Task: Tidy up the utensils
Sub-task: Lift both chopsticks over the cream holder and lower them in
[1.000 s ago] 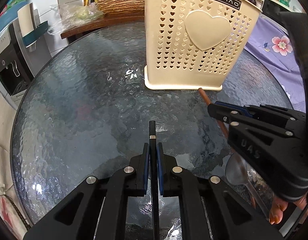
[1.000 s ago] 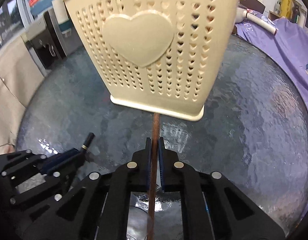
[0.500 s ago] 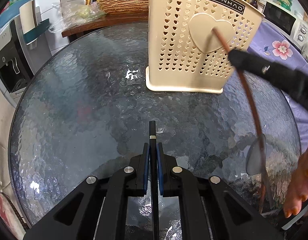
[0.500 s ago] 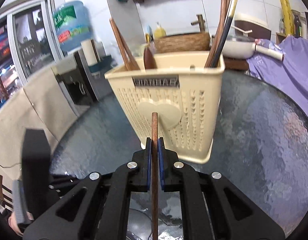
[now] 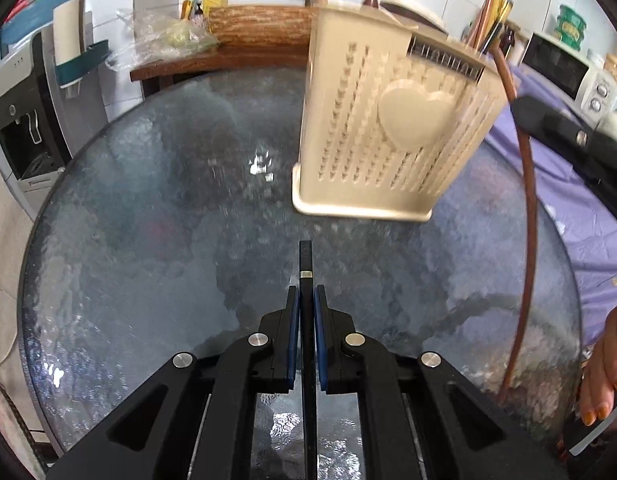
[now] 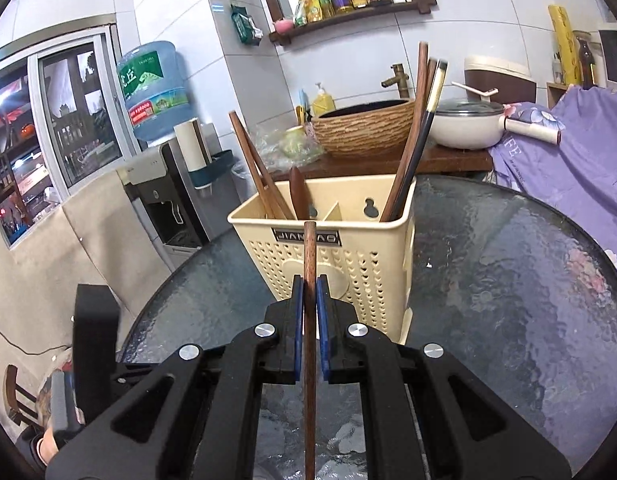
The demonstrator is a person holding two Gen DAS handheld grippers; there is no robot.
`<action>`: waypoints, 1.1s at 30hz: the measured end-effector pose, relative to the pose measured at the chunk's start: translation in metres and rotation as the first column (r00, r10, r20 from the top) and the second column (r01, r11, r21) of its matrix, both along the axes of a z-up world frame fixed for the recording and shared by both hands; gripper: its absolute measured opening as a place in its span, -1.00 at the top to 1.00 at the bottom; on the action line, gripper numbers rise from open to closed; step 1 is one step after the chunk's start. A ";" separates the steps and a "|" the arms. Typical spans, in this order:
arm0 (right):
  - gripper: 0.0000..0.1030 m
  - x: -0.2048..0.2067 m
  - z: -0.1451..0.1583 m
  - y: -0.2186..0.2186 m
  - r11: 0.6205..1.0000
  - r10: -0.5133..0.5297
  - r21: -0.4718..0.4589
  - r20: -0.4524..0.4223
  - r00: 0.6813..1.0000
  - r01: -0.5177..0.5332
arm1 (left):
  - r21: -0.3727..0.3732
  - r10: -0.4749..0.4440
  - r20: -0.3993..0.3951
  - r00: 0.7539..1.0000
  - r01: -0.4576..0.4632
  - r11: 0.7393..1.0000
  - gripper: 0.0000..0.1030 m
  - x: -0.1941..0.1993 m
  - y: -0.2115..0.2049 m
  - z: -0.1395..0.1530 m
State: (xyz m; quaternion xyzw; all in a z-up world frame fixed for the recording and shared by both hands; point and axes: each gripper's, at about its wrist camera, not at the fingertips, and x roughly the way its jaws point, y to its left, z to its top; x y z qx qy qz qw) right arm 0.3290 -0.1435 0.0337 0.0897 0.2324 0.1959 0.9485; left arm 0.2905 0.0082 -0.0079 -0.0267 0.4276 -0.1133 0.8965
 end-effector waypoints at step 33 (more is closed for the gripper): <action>0.86 -0.053 0.066 -0.027 0.992 0.125 0.005 0.044 0.991 -0.125 | -0.069 0.021 0.343 0.939 0.003 0.998 0.86 -0.056 0.006 0.119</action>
